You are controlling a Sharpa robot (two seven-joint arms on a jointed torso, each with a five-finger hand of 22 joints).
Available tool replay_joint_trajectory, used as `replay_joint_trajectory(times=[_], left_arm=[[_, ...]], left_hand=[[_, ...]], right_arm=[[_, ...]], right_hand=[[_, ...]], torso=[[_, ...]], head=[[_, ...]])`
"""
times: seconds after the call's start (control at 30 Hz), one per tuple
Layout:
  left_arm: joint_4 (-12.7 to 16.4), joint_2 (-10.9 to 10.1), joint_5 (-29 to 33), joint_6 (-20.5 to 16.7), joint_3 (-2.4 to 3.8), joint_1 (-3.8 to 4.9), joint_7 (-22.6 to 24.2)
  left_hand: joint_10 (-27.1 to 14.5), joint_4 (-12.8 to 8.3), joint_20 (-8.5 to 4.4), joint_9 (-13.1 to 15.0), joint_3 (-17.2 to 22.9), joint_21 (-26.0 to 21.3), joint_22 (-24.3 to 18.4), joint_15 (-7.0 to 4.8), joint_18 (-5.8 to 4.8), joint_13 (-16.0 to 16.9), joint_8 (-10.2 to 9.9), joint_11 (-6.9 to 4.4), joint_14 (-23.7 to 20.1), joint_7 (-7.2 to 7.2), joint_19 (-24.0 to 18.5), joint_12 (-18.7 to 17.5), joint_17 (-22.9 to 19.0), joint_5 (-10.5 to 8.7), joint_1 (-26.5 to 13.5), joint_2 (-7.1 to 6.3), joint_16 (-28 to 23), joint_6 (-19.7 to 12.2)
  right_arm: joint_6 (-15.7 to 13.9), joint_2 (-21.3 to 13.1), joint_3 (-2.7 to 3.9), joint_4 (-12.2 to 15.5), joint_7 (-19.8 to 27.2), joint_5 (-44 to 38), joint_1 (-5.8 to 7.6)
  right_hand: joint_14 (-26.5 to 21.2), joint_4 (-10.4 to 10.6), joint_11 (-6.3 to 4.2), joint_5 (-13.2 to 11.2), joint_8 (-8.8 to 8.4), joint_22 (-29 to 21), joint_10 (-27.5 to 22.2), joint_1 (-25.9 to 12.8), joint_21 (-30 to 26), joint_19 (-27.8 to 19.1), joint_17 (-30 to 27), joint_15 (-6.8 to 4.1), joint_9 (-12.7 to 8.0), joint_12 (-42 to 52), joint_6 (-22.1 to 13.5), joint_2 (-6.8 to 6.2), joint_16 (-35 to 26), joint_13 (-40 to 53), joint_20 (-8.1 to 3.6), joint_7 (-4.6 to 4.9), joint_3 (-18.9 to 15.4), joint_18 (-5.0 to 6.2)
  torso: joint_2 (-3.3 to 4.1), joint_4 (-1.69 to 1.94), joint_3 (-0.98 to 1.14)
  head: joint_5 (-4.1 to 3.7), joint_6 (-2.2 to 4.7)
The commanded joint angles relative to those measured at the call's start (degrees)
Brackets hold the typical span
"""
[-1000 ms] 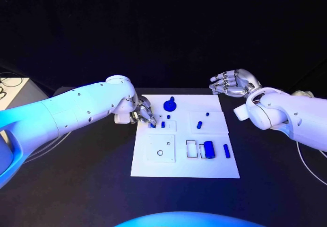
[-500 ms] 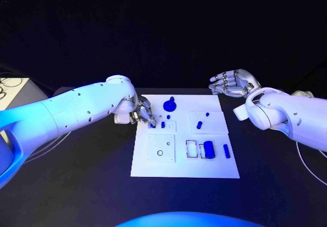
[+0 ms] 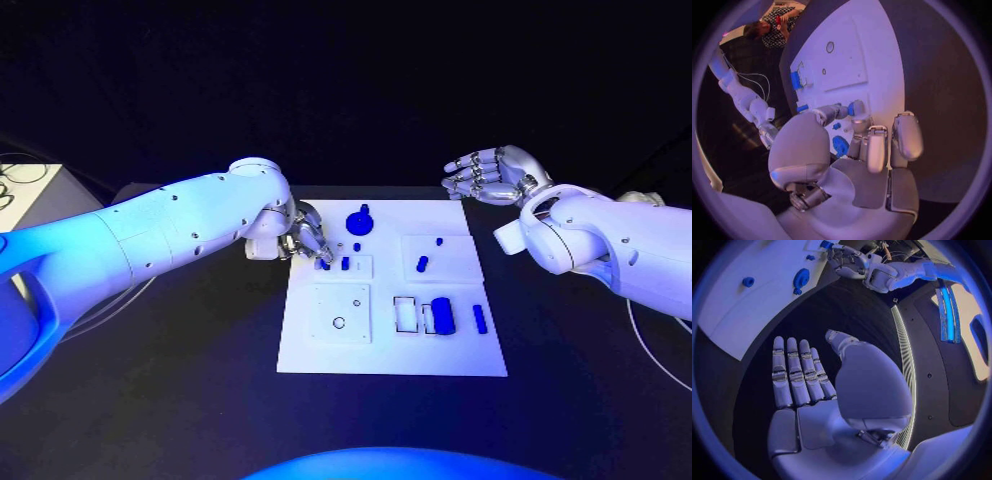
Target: Assemble the parts on the task board
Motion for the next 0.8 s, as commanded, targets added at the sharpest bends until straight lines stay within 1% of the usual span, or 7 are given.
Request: replay_joint_trajectory(times=[0.03,0.27,0.37,0.53,0.57,0.73,0.8], left_arm=[[-0.2,0.7,-0.1,-0.2,-0.27,-0.31,-0.6],[-0.2,0.9,0.1,0.1,-0.40,-0.31,-1.1],[-0.1,0.8,0.3,0.2,-0.45,-0.31,-1.1],[0.0,0.7,0.8,0.0,-0.53,-0.32,-1.0],[0.0,0.7,0.8,-0.2,-0.54,-0.32,-1.0],[0.2,0.4,0.8,-0.8,-0.60,-0.32,-0.9],[0.2,0.3,0.7,-1.3,-0.61,-0.33,-0.9]], left_hand=[[0.3,-14.0,-0.30,0.1,13.7,0.1,-0.2,-0.39,-0.04,0.2,-0.1,-0.15,5.2,0.19,0.0,0.3,13.1,0.22,-0.2,0.71,0.2,0.0],[0.5,-13.6,-0.24,0.3,12.8,0.0,-0.4,-0.30,-0.03,0.3,-0.1,-0.07,5.2,0.28,-0.1,0.5,12.9,0.13,-0.9,0.84,0.1,-0.1],[1.0,-12.9,-0.11,0.7,10.2,-0.3,-0.6,-0.22,-0.01,0.9,0.1,-0.08,5.2,0.20,-0.2,0.7,13.0,-0.29,-1.5,1.23,0.2,-0.4],[1.1,-10.8,-0.11,1.9,3.9,-0.9,-1.0,-0.36,0.03,0.6,0.8,-0.34,5.2,-0.33,-0.3,0.5,12.9,-1.56,-2.4,0.77,0.1,-1.5],[1.1,-10.6,-0.15,2.0,3.4,-0.9,-1.0,-0.38,0.05,0.6,0.8,-0.39,5.2,-0.37,-0.3,0.4,12.9,-1.68,-2.5,0.71,0.1,-1.6],[0.7,-7.5,-0.41,1.8,-2.8,-1.4,-1.4,-0.64,0.06,-0.1,0.3,-0.68,5.1,-0.80,-0.3,0.1,12.7,-4.21,-3.4,0.13,0.0,-1.5],[0.5,-5.7,-0.45,1.4,-5.7,-1.6,-1.5,-0.68,0.05,-0.1,-0.2,-0.71,5.1,-0.80,-0.2,0.1,12.6,-6.99,-3.5,-0.09,0.0,-1.2]], right_arm=[[0.5,0.0,0.03,0.1,0.5,-0.1,-0.01],[0.6,0.1,0.03,0.1,0.5,-0.1,-0.01],[0.7,0.1,0.03,0.1,0.5,-0.1,-0.01],[0.7,0.1,0.03,0.1,0.5,-0.1,-0.01],[0.7,0.1,0.03,0.1,0.5,-0.1,-0.01],[0.7,0.1,0.03,0.1,0.5,-0.1,-0.01],[0.7,0.1,0.03,0.1,0.5,-0.1,-0.01]], right_hand=[[0.4,0.0,0.23,0.3,-0.30,-0.1,0.2,-0.5,0.0,0.1,-0.1,0.00,-0.1,-0.2,0.3,-0.03,-0.2,-0.1,0.08,2.01,0.2,0.42],[0.4,0.0,0.23,0.3,-0.30,-0.1,0.2,-0.5,0.0,0.1,-0.1,0.00,-0.1,-0.2,0.3,-0.03,-0.2,-0.1,0.08,2.01,0.2,0.42],[0.4,0.0,0.23,0.3,-0.30,-0.1,0.2,-0.5,0.0,0.1,-0.1,0.00,-0.1,-0.2,0.3,-0.03,-0.2,-0.1,0.08,2.01,0.2,0.42],[0.4,0.0,0.23,0.3,-0.30,-0.1,0.2,-0.5,0.0,0.1,-0.1,0.00,-0.1,-0.2,0.3,-0.03,-0.2,-0.1,0.08,2.01,0.2,0.42],[0.4,0.0,0.25,0.3,-0.37,-0.1,0.2,-0.5,0.0,0.0,-0.3,0.02,-0.1,-0.3,0.4,-0.03,-0.2,-0.1,0.09,2.02,0.1,0.41],[0.4,0.0,0.25,0.3,-0.37,-0.1,0.2,-0.5,0.0,0.0,-0.3,0.02,-0.1,-0.3,0.4,-0.03,-0.2,-0.1,0.09,2.02,0.1,0.41],[0.4,0.0,0.25,0.3,-0.37,-0.1,0.2,-0.5,0.0,0.0,-0.3,0.02,-0.1,-0.3,0.4,-0.03,-0.2,-0.1,0.09,2.02,0.1,0.41]], torso=[[0.05,-0.05,0.02],[-0.03,0.07,0.06],[-0.02,0.07,0.02],[-0.05,0.02,-0.02],[-0.03,0.01,-0.03],[-0.06,0.06,-0.04],[-0.06,0.08,-0.05]], head=[[-0.10,-0.11],[-0.23,-0.29],[-0.25,-0.42],[-0.23,-0.39],[-0.21,-0.42],[-0.28,-0.39],[-0.30,-0.39]])
